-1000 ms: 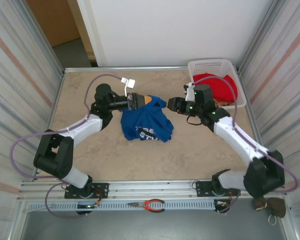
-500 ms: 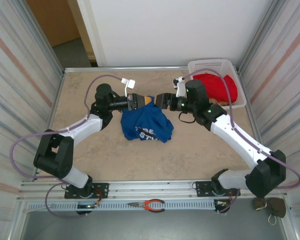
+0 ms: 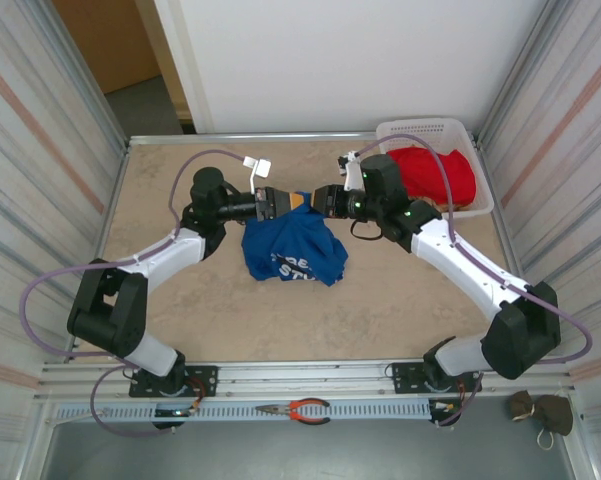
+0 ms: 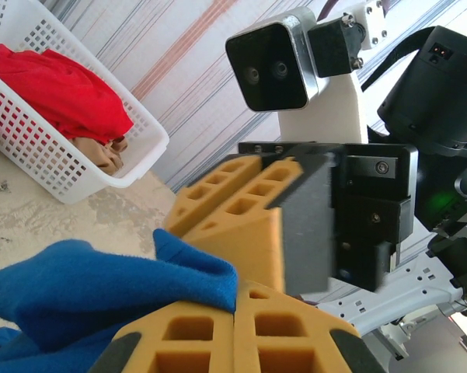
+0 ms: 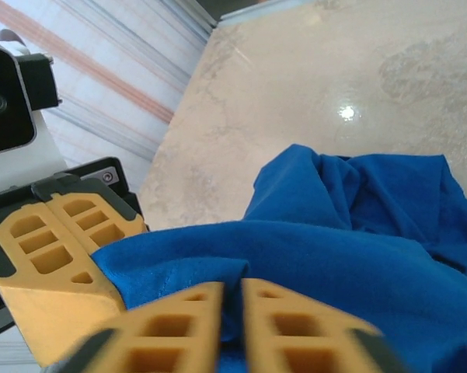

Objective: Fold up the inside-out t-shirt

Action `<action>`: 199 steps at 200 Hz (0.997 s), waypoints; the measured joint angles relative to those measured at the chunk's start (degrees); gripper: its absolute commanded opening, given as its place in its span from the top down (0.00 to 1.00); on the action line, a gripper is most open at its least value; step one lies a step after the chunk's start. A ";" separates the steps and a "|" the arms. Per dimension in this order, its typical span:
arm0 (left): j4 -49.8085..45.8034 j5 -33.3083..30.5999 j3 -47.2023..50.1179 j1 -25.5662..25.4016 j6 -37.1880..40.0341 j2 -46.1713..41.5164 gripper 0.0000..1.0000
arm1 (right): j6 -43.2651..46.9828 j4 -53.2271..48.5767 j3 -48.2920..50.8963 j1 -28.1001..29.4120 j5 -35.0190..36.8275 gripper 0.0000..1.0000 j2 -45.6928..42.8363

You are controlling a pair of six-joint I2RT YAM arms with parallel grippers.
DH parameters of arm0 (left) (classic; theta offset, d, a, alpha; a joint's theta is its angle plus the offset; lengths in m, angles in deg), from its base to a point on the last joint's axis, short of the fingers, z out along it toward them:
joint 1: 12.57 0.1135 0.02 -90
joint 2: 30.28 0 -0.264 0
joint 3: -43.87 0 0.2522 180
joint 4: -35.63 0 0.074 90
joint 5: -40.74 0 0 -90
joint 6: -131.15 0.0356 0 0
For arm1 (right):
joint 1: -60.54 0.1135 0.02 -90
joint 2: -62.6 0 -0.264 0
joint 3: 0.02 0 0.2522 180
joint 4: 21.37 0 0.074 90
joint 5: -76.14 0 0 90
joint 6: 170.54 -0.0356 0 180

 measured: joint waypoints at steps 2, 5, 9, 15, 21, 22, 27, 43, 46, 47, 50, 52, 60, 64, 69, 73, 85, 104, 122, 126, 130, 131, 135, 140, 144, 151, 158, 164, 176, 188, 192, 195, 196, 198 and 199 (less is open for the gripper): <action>-0.07 0.00 0.00 0.00 0.02 0.00 1.00 | -0.13 -0.02 0.00 -0.04 -0.09 1.00 0.00; -0.13 0.00 0.00 0.00 0.04 0.00 1.00 | 0.04 -0.02 0.00 -0.13 -0.13 1.00 0.00; -0.28 -0.02 0.00 0.00 0.09 0.00 0.94 | 0.02 -0.07 -0.02 -0.26 -0.33 1.00 0.00; -0.55 -0.09 0.00 0.02 0.42 0.00 0.82 | 0.11 -0.13 -0.09 -0.50 -0.61 1.00 -0.02; -1.20 -0.37 0.00 0.13 0.81 0.00 0.70 | 0.09 -0.66 -0.46 -0.98 -1.09 1.00 -0.04; -1.29 -0.46 0.00 0.13 0.98 0.00 0.69 | 0.09 -0.81 -0.57 -1.14 -1.20 1.00 -0.07; -1.90 -0.72 0.00 0.26 1.03 0.00 0.63 | 0.11 -1.38 -1.09 -1.68 -1.60 1.00 -0.09; -4.39 -2.78 0.26 1.05 2.54 -0.02 0.48 | 0.35 -3.48 -3.69 -4.02 -2.71 1.00 -0.94; -4.61 -3.15 0.44 1.25 2.32 -0.02 0.47 | 0.37 -3.80 -4.26 -4.44 -2.91 1.00 -1.18; -4.76 -3.28 0.48 1.31 2.38 -0.02 0.47 | 0.44 -3.91 -4.55 -4.61 -2.99 1.00 -1.31; -5.22 -3.78 0.74 1.53 2.95 -0.09 0.46 | 0.59 -4.39 -5.16 -4.98 -3.13 1.00 -1.66; -5.35 -4.07 0.87 1.64 2.93 -0.09 0.46 | 0.70 -4.63 -5.62 -5.27 -3.19 1.00 -1.90; -6.78 -5.40 1.70 2.21 3.56 -0.20 0.44 | 0.96 -5.44 -7.23 -6.21 -3.41 1.00 -2.97; -7.67 -6.25 2.10 2.43 4.20 -0.33 0.43 | 1.16 -5.68 -8.00 -6.58 -3.54 1.00 -3.63; -8.70 -7.08 2.54 2.64 4.72 -0.42 0.42 | 1.22 -5.99 -8.79 -6.84 -3.69 1.00 -4.37; -9.57 -7.78 2.89 2.75 5.14 -0.52 0.42 | 1.27 -6.19 -9.35 -7.02 -3.91 1.00 -5.03; -12.41 -10.01 3.72 2.69 6.93 -1.03 0.40 | 1.36 -6.34 -10.47 -7.08 -4.74 1.00 -6.91; -17.07 -13.90 4.52 1.01 9.99 -2.73 0.39 | 1.36 -6.47 -10.75 -7.08 -5.68 1.00 -8.66; -20.65 -18.80 5.14 -2.69 12.79 -5.86 0.38 | 1.33 -6.54 -10.23 -7.08 -5.99 1.00 -8.74; -21.27 -20.06 5.27 -3.78 13.35 -6.75 0.38 | 1.33 -6.54 -9.90 -7.08 -5.99 1.00 -8.74; -21.75 -21.00 5.35 -4.83 14.01 -7.69 0.38 | 1.33 -6.60 -9.53 -7.08 -6.01 1.00 -8.74; -21.86 -21.20 5.38 -5.03 14.12 -7.82 0.38 | 1.33 -6.60 -9.46 -7.08 -6.01 1.00 -8.74; -22.34 -22.38 5.38 -6.12 14.60 -8.68 0.38 | 1.33 -6.69 -9.11 -7.08 -6.03 1.00 -8.74; -22.67 -23.80 5.38 -7.56 15.21 -9.73 0.38 | 1.33 -6.73 -8.68 -7.08 -6.10 1.00 -8.74; -22.82 -24.65 5.38 -8.50 15.72 -10.43 0.38 | 1.31 -6.86 -8.39 -7.08 -6.12 1.00 -8.70; -22.97 -26.51 5.33 -10.47 16.48 -11.52 0.38 | 1.27 -6.93 -7.91 -7.08 -6.12 1.00 -8.68; -23.04 -28.02 5.20 -12.07 17.18 -12.17 0.38 | 1.22 -6.95 -7.58 -7.08 -6.12 1.00 -8.68; -23.23 -29.40 4.92 -13.53 17.66 -12.44 0.38 | 1.16 -6.95 -7.37 -7.06 -6.14 1.00 -8.68; -23.69 -31.95 4.20 -15.74 18.51 -12.20 0.38 | 1.14 -6.91 -7.30 -6.99 -6.14 1.00 -8.68; -24.13 -34.60 3.63 -17.07 18.93 -11.56 0.38 | 1.11 -6.88 -7.30 -6.73 -6.14 1.00 -8.68; -24.20 -35.28 3.45 -17.31 18.97 -11.30 0.38 | 1.11 -6.86 -7.30 -6.62 -6.10 1.00 -8.68; -24.24 -35.89 3.32 -17.46 18.99 -11.06 0.38 | 1.11 -6.86 -7.30 -6.51 -6.12 1.00 -8.68; -24.24 -36.17 3.26 -17.53 18.99 -10.91 0.38 | 1.11 -6.86 -7.28 -6.49 -6.12 1.00 -8.68; -24.26 -36.39 3.19 -17.59 18.99 -10.75 0.38 | 1.11 -6.86 -7.23 -6.38 -6.12 1.00 -8.68; -24.28 -36.70 3.10 -17.64 18.99 -10.62 0.38 | 1.11 -6.84 -7.23 -6.29 -6.12 1.00 -8.68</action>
